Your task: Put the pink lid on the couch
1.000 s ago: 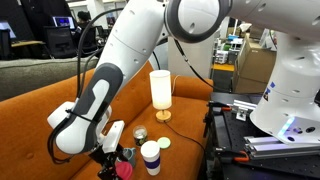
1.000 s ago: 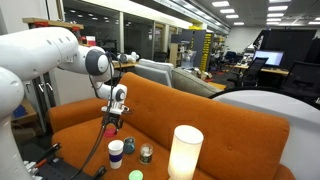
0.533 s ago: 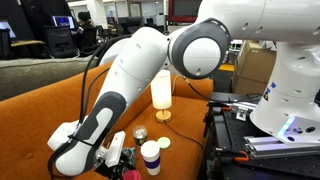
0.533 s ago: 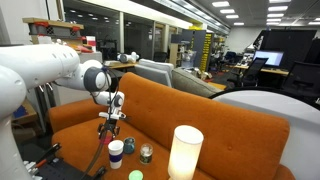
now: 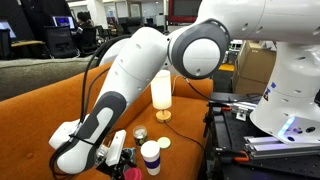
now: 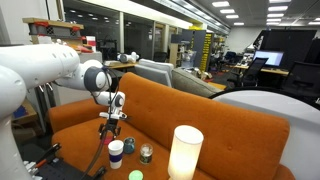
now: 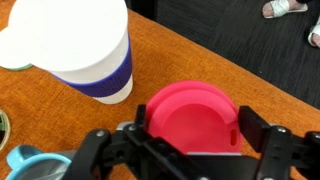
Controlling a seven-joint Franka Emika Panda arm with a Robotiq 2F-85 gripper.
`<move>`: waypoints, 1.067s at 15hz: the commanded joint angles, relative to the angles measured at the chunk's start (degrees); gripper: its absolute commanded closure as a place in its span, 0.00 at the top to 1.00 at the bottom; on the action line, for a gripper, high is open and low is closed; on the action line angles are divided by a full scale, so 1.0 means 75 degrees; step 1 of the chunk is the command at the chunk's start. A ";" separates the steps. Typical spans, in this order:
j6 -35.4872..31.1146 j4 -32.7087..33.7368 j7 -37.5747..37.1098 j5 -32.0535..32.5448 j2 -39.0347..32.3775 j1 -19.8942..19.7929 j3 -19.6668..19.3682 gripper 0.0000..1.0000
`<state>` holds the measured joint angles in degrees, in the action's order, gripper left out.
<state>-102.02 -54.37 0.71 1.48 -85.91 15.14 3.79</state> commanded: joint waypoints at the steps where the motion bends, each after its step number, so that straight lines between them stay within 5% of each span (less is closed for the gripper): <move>1: 0.0339 0.0163 -0.0155 0.0009 0.0000 -0.0103 -0.0024 1.00; 16: 0.0149 0.0221 -0.0055 0.0025 0.0063 -0.0170 -0.0016 1.00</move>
<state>-101.06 -52.88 0.38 1.47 -85.43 13.96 3.49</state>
